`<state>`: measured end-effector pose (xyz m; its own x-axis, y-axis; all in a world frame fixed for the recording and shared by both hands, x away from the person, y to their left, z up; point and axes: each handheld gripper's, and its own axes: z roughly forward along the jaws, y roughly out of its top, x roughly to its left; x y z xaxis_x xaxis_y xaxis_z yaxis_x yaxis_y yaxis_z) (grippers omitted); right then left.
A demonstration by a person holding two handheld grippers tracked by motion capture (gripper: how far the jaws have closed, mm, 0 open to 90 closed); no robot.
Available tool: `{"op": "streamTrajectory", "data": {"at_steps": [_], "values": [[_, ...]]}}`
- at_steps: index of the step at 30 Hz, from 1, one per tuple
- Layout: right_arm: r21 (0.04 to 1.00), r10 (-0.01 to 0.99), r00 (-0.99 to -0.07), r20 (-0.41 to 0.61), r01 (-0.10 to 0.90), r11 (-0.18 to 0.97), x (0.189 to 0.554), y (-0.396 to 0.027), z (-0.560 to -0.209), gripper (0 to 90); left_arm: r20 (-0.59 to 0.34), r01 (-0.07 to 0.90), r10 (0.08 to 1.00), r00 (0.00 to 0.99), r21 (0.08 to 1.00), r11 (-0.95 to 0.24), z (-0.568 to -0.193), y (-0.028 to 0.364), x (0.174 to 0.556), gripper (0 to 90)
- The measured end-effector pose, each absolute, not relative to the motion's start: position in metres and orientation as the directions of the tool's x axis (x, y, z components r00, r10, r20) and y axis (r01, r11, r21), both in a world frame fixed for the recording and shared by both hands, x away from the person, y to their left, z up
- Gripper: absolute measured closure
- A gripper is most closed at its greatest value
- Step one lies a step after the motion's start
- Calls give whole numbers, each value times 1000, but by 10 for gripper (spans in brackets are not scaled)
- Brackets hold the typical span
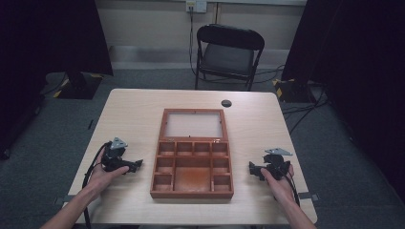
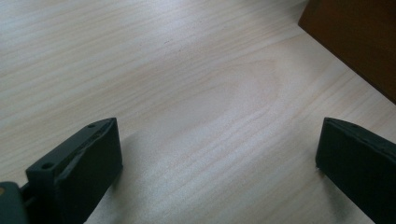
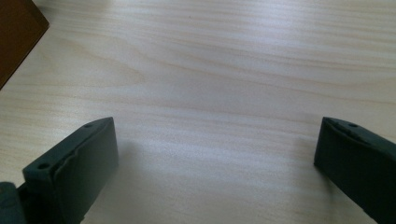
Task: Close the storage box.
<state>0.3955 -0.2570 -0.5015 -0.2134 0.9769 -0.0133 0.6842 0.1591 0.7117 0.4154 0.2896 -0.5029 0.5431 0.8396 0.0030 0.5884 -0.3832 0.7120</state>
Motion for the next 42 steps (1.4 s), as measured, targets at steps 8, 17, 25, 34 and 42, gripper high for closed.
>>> {"op": "streamTrajectory", "data": {"at_steps": [8, 17, 25, 34, 42], "values": [[693, 972, -235, -2, 701, 170, 396, -258, -499, 25, -16, 601, 841, 541, 707, -373, -496, 290, 419, 171], [702, 965, -261, 5, 689, 183, 395, -256, -494, 144, -99, 616, 853, 512, 734, -285, -482, 291, 419, 168], [753, 957, -289, 15, 633, 179, 403, -251, -478, 158, -108, 599, 855, 506, 758, -259, -471, 287, 419, 198], [770, 921, -384, 66, 607, 198, 427, -220, -462, 213, -123, 586, 858, 499, 777, -230, -453, 284, 437, 195], [806, 901, -416, 122, 571, 154, 448, -205, -440, 198, -113, 572, 841, 528, 779, -255, -437, 277, 455, 187]]}}
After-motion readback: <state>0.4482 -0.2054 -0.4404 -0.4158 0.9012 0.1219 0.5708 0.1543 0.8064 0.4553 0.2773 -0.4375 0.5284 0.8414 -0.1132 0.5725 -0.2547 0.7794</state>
